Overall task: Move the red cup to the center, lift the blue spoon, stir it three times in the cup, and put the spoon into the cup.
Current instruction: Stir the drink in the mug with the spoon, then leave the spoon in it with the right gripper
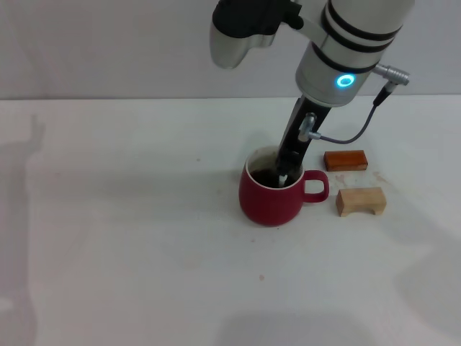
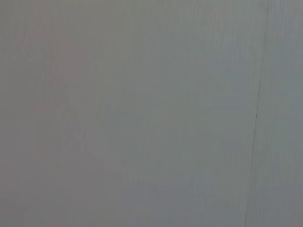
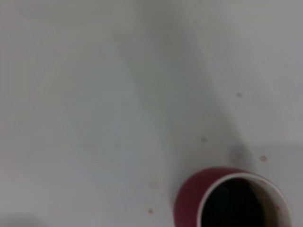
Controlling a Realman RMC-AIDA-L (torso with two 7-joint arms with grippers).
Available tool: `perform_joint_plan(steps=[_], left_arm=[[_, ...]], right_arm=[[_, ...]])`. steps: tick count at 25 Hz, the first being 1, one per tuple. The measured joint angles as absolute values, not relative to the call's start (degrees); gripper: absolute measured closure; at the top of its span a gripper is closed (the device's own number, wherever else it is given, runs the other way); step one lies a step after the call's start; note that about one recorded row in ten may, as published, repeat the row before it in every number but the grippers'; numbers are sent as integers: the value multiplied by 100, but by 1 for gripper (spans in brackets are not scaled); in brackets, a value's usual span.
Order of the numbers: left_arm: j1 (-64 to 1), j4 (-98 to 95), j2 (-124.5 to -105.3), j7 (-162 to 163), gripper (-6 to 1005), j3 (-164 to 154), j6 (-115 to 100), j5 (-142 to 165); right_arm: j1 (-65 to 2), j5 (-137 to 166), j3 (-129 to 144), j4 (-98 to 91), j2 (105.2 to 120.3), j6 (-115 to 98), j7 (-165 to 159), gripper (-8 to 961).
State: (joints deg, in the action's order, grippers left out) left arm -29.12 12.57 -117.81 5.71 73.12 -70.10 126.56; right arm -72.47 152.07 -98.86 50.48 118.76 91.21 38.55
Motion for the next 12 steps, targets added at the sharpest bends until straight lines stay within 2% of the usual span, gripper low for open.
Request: perform_joint_plan(steps=[12], left_arm=[[-2888,1257,-11787,590,137,7312,-7124,12657]], right_arm=[[-7288,15109,-9533,5090,11891,8773,3583,819]])
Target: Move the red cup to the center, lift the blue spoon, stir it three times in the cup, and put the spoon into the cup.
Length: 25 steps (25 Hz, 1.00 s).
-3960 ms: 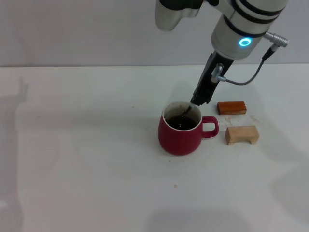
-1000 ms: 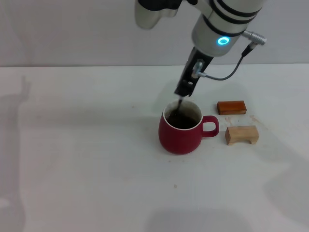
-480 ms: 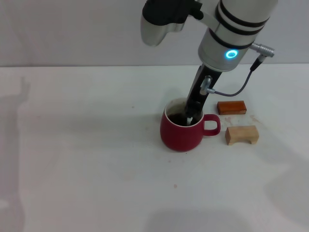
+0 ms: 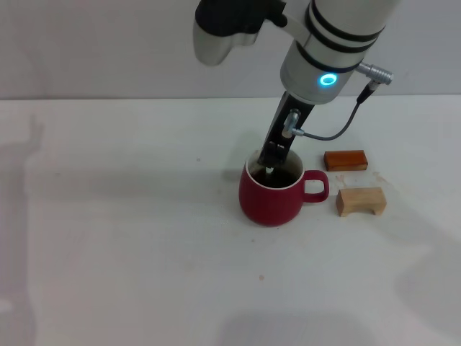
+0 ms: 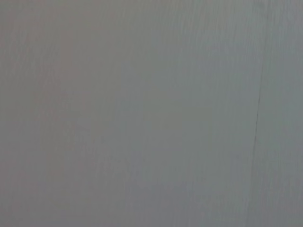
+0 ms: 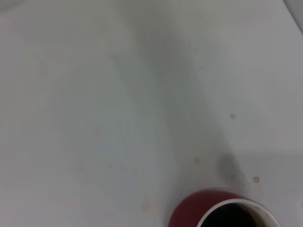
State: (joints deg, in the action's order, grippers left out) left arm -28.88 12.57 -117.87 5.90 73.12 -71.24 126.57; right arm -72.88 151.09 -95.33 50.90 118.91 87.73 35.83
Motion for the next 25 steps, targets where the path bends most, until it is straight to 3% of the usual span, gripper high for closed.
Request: perform_joint_plan(steps=[19,25], left_arm=[[-2883,1257,-11779,600,137,7312,-7183,12656],[-2882,1257,-11775,607,136,7306,-7210,12657]], right_arm=[[-7225,15323,-9106,5220,11888,7989,3520,793],[-6723,15604,-8694,5838,11888,7150,3431,794]])
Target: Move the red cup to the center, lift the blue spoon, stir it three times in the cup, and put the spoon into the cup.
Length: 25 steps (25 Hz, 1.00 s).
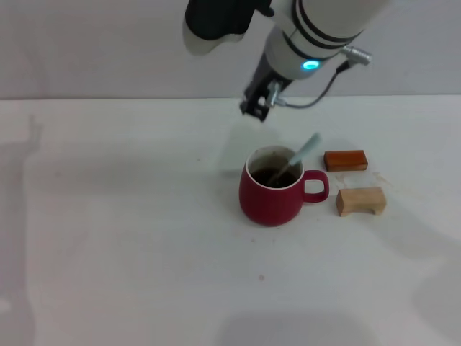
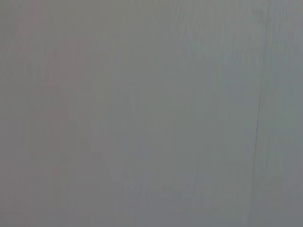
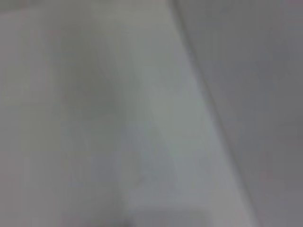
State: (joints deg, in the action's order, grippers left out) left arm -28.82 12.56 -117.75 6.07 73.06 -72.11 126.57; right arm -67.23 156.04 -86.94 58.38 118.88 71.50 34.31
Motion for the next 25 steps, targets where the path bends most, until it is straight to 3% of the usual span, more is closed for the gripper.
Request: perform_joint_plan(steps=[5,9,25], left_arm=[[-2878,1257,-11768,599,136,7303,-7262,12656],[-2885,1257,-11768,588,137,7303,-7263,12657],[-2923,1257,-11777,578,136,7279,-7232,12656]], right_arm=[[-5628,16593,-7933,6740,11882,5546,2799,795],[-5163,16711,-7728,6919,11870,4823,2487,796],[-2589,16720,-8012,6581,11957,-265,2232,799]])
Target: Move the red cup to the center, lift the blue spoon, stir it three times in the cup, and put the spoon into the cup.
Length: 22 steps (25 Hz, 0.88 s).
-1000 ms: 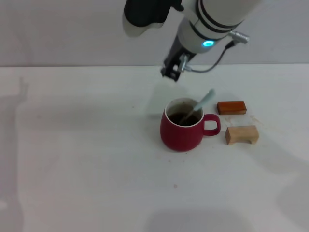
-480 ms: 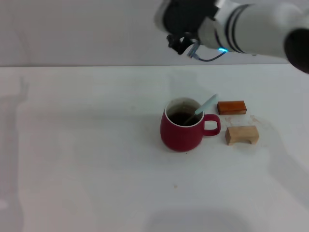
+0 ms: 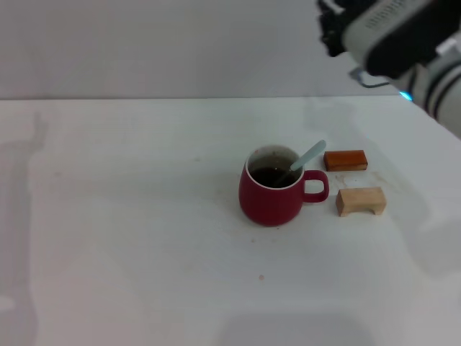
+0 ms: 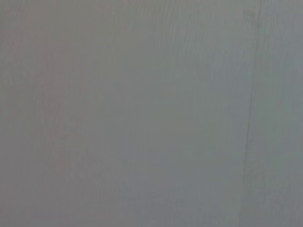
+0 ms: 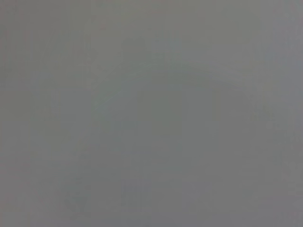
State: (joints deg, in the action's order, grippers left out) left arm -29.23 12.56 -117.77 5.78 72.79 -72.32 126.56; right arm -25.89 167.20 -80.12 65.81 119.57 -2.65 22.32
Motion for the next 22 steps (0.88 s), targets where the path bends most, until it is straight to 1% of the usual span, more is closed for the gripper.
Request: perform_joint_plan(steps=[1,6,10,14,18,22], left_arm=[[-2923,1257,-11777,578,136,7279,-7232,12656],[-2935,1257,-11778,571,137,7227,-7224,12656],[-2935,1257,-11778,571,136,7144,-7217,12656],[-2936,1257,-11785,571,137,7078,-7215,12657],[-2935,1257,-11786,571,137,7010,-7215,12656],[-2936,1257,-11794,571,137,6987,-7215,12656]], right_arm=[[-2589,16720,-8012,6581,11957,-265,2232,798],[-2099,16283,-8044,6180,11976,-1666,2208,795],[-2011,15710,-8044,5583,11978,-2666,2241,792],[-2117,14984,-7974,4720,11984,-3760,2815,790],[-2431,13111,-7475,3725,11980,-5031,3863,787],[-2520,12132,-7072,3121,11941,-5755,3592,784]])
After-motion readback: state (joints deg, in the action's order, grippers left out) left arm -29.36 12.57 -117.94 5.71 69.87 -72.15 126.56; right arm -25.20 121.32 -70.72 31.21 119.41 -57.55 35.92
